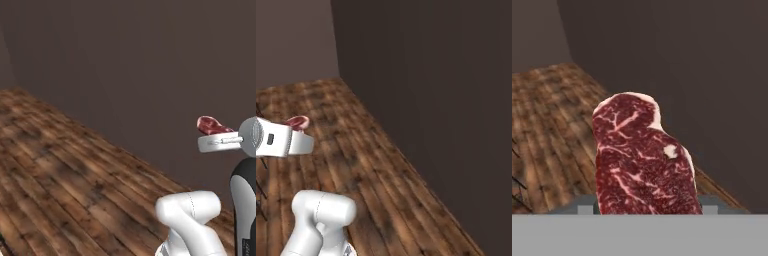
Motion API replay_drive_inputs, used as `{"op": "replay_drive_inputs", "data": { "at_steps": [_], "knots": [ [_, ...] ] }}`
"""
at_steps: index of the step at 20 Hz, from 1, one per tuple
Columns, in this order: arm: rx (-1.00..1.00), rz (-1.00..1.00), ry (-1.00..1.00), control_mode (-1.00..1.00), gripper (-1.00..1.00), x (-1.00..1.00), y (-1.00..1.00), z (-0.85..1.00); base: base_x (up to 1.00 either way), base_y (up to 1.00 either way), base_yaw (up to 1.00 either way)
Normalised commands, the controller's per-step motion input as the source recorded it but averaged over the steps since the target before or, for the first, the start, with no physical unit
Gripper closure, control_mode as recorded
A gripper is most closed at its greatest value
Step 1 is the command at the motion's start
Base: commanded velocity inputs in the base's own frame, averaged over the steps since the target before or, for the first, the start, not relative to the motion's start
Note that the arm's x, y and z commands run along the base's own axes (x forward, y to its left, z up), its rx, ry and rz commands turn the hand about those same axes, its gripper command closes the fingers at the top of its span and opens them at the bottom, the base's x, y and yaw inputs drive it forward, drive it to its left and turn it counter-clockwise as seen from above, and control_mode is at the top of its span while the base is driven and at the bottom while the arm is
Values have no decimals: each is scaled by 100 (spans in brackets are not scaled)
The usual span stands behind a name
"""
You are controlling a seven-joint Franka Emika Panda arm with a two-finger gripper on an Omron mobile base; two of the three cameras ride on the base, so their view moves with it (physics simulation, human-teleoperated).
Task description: Gather the eggplant and avocado from the fridge and place them on a tray on the dining counter. Then gather the steaks from the fridge and place them on the other tray.
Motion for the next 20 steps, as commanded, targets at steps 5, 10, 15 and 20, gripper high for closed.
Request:
{"op": "replay_drive_inputs", "data": {
  "at_steps": [5, 10, 15, 20],
  "knots": [
    [0, 0, 0, 100, 100, 0, 0, 0, 89, -14, 79],
    [0, 0, 0, 100, 100, 0, 0, 0, 88, -14, 79],
    [0, 0, 0, 100, 100, 0, 0, 0, 89, -15, 79],
    [0, 0, 0, 100, 100, 0, 0, 0, 87, -35, 72]
  ]
}}
